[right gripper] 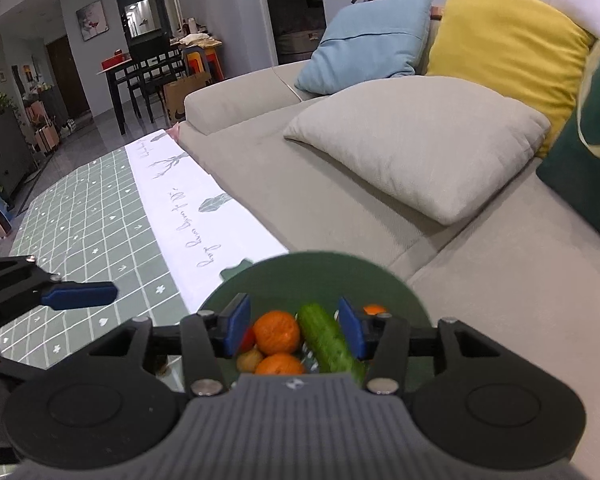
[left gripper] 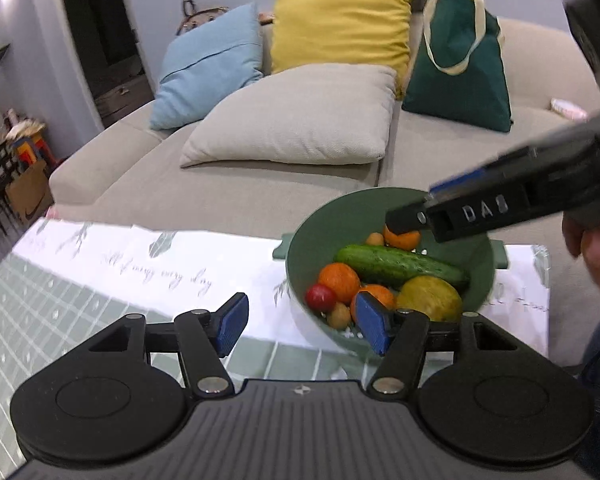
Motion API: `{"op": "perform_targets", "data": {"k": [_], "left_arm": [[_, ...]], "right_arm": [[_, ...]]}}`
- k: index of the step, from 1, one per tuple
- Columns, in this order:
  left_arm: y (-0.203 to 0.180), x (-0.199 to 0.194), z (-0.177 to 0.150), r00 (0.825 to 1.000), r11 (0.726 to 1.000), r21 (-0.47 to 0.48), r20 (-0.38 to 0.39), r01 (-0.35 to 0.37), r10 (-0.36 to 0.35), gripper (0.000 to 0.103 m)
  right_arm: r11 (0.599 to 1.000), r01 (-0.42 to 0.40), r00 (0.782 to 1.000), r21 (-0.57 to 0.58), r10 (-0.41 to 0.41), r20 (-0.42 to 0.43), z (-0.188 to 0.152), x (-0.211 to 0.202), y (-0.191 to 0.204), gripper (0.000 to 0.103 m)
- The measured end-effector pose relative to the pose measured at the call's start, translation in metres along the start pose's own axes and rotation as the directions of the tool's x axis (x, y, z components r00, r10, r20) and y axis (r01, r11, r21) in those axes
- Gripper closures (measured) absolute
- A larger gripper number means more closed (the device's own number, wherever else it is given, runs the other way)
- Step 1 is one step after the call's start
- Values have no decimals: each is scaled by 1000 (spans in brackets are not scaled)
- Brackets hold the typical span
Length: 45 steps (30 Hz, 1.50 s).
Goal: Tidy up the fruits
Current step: 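Withdraw both grippers from the colander toward the last fruit, then grasp the last mandarin with the left gripper while the right grasps a brown kiwi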
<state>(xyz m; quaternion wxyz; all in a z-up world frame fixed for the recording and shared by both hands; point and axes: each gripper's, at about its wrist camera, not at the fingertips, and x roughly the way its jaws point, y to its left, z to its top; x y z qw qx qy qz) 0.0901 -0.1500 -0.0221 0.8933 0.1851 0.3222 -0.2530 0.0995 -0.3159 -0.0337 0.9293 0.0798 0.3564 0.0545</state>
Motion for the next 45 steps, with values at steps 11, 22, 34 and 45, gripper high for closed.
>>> {"op": "perform_targets", "data": {"k": [11, 22, 34, 45], "left_arm": [[15, -47, -81, 999, 994, -110, -54, -14, 8, 30], [56, -51, -115, 995, 972, -228, -94, -60, 40, 30], [88, -21, -126, 991, 960, -273, -127, -67, 33, 30], [104, 22, -117, 990, 960, -277, -143, -39, -1, 30]], "right_arm": [[996, -75, 997, 39, 76, -18, -81, -22, 52, 57], [987, -120, 990, -108, 112, -80, -94, -3, 92, 57], [979, -130, 983, -156, 106, -152, -98, 41, 101, 57], [970, -142, 976, -199, 104, -190, -98, 83, 113, 59]]}}
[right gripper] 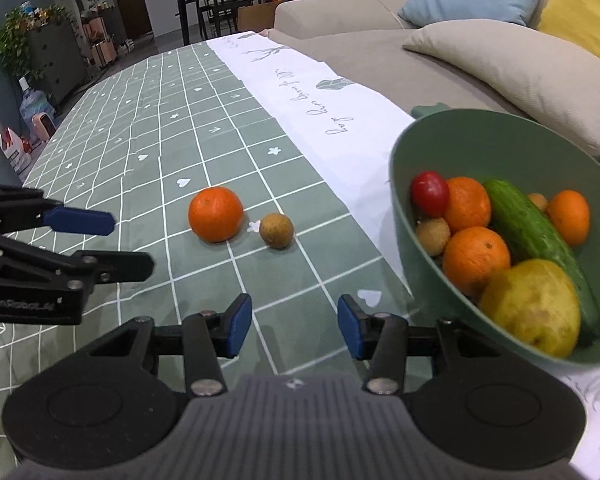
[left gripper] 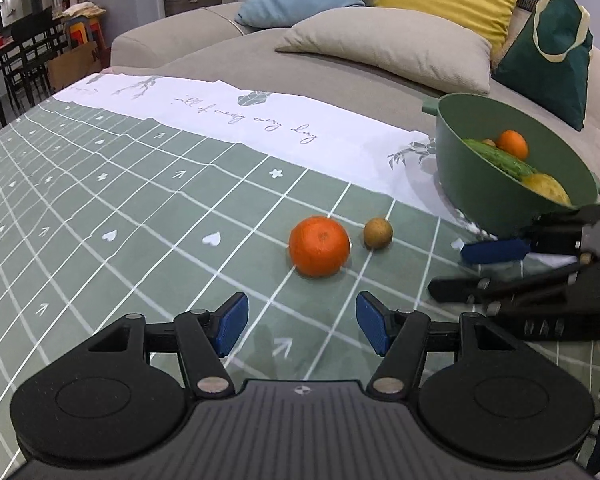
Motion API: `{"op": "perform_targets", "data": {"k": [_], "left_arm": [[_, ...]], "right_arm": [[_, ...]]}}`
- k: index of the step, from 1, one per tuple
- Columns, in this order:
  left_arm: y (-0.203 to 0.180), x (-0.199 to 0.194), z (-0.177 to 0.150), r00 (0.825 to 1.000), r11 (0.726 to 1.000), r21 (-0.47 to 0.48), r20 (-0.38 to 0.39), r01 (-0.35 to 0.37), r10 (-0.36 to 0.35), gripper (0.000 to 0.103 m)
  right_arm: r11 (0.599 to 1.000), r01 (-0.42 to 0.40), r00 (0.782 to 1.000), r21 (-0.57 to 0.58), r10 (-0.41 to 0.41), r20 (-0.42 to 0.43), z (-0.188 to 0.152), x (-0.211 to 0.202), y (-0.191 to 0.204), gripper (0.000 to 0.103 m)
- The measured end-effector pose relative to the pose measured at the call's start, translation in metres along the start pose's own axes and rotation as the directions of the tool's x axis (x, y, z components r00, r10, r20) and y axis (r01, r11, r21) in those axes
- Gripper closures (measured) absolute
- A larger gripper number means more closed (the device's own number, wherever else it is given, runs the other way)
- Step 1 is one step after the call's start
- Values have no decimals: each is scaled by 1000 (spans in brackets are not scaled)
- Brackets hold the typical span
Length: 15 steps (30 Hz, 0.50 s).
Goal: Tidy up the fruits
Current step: 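Grasp the last mandarin with the left gripper while the right grasps a brown kiwi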
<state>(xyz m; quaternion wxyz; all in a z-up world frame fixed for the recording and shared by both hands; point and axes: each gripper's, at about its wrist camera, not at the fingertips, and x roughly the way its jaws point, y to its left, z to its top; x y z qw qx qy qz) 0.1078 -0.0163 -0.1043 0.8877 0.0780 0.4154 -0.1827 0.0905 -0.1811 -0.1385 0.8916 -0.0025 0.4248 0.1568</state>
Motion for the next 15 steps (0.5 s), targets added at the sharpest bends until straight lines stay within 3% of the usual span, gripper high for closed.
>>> {"op": "perform_targets", "data": {"k": [15], "left_arm": [[-4, 49, 23, 999, 999, 8, -16, 38, -38, 31]], "right_arm": [[994, 28, 999, -104, -24, 41, 9, 32, 17, 60]]}}
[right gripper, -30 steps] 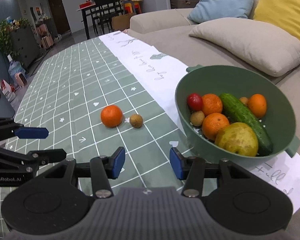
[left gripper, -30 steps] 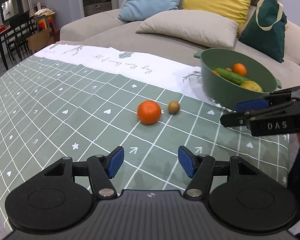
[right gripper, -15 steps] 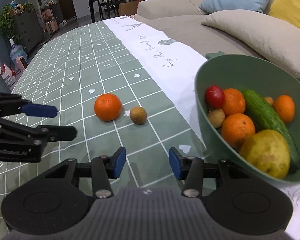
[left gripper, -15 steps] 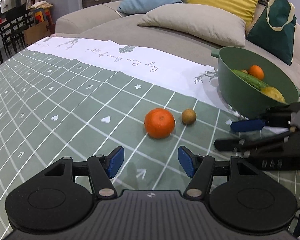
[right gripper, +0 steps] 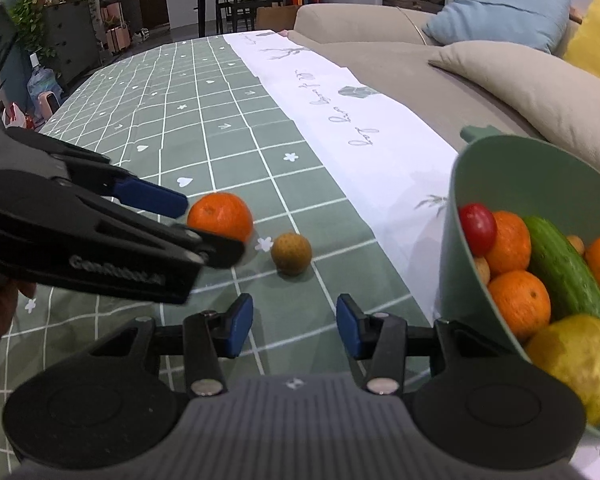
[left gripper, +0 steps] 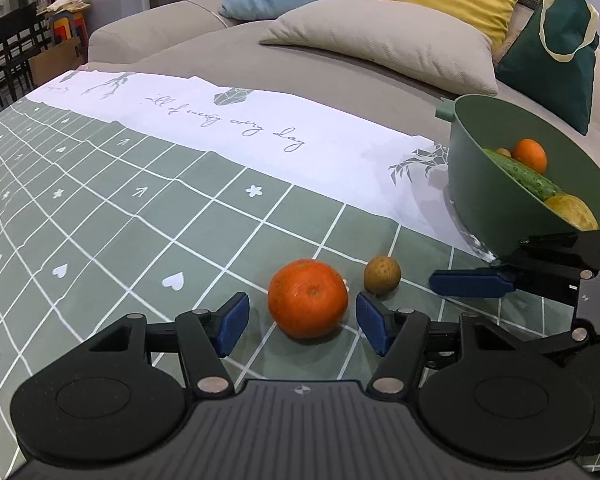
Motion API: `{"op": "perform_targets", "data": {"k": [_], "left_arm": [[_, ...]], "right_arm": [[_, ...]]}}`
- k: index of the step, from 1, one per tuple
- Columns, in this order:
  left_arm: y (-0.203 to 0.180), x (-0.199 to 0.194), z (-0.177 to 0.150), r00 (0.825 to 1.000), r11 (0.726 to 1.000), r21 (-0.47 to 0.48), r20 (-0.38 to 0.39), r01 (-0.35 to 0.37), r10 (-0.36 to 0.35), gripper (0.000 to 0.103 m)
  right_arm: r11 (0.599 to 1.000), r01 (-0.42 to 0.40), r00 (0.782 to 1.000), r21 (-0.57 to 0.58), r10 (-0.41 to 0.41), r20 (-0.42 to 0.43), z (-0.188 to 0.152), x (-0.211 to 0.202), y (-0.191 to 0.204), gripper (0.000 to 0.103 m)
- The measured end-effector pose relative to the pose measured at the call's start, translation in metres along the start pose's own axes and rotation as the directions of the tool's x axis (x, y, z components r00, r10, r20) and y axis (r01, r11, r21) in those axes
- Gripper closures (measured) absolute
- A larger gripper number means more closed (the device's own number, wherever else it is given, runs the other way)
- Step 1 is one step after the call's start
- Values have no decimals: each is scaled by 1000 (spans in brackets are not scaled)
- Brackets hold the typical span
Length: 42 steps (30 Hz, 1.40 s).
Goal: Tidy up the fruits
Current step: 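Grasp the last mandarin with the left gripper while the right grasps a brown kiwi, then carry the mandarin and kiwi into the colander and open both grippers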
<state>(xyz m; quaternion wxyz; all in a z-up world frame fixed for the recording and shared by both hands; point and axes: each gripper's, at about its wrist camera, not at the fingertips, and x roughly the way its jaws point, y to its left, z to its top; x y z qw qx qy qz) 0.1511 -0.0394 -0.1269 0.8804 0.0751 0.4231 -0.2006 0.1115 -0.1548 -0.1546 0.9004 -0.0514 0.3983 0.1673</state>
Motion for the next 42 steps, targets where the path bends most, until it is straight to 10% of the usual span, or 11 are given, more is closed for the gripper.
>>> {"op": "perform_targets", "data": {"k": [6, 25, 42], "left_arm": [[7, 2, 1, 999, 999, -22, 11, 44, -44, 52], [18, -22, -2, 1000, 999, -41, 10, 5, -5, 53], [-64, -115, -47, 998, 998, 34, 32, 60, -61, 53]], "right_arm": [[999, 16, 999, -31, -15, 35, 5, 11, 5, 61], [998, 20, 998, -57, -17, 60, 13, 13, 5, 84], [996, 47, 998, 80, -51, 48, -21, -126, 0, 83]]}}
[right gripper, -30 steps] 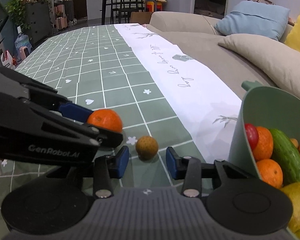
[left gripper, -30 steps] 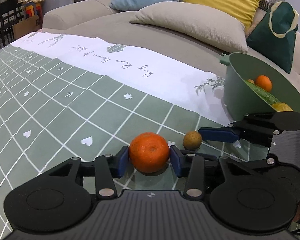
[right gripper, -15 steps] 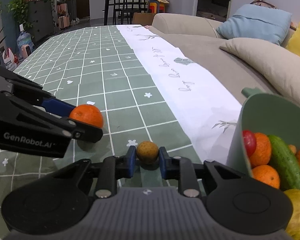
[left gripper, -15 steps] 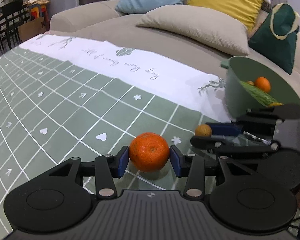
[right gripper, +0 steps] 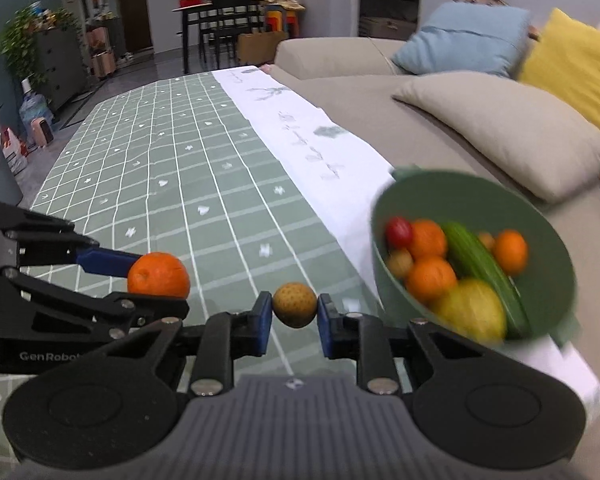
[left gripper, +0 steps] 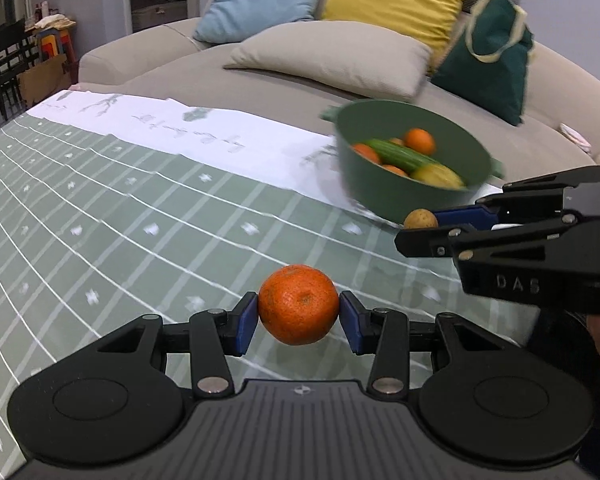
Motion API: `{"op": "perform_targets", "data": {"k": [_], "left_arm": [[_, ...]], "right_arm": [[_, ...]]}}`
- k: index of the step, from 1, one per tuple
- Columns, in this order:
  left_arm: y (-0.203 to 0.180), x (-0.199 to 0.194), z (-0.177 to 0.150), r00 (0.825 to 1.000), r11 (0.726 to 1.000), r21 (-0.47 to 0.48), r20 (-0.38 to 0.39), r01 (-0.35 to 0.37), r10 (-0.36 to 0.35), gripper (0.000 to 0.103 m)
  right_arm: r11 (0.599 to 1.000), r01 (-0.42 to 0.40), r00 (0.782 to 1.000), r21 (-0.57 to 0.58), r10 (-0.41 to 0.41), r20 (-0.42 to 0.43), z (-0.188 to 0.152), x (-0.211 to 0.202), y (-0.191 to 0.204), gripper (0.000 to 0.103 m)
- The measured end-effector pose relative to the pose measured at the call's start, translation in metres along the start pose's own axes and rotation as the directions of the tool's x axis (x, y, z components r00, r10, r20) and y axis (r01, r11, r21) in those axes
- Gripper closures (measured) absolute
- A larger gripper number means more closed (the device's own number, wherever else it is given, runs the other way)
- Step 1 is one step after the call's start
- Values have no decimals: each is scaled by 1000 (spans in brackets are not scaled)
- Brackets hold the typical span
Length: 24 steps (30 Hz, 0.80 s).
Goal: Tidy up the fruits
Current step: 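Carry the mandarin and kiwi into the colander and open both grippers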
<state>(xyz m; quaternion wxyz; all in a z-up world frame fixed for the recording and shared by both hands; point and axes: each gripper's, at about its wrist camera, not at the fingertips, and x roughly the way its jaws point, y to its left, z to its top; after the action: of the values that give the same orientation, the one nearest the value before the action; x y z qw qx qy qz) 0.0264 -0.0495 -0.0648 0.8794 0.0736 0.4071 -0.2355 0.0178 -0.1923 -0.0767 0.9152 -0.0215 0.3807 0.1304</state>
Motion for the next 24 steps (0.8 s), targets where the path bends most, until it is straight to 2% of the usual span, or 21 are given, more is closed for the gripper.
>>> {"op": "perform_targets", "data": {"k": [9, 24], "left_arm": [[-38, -17, -9, 1000, 999, 42, 6, 25, -26, 53], [-59, -20, 10, 999, 995, 98, 28, 18, -21, 53]], "right_arm": [[998, 14, 1000, 55, -14, 8, -32, -50, -12, 83], [994, 26, 998, 110, -32, 55, -27, -66, -36, 83]]}}
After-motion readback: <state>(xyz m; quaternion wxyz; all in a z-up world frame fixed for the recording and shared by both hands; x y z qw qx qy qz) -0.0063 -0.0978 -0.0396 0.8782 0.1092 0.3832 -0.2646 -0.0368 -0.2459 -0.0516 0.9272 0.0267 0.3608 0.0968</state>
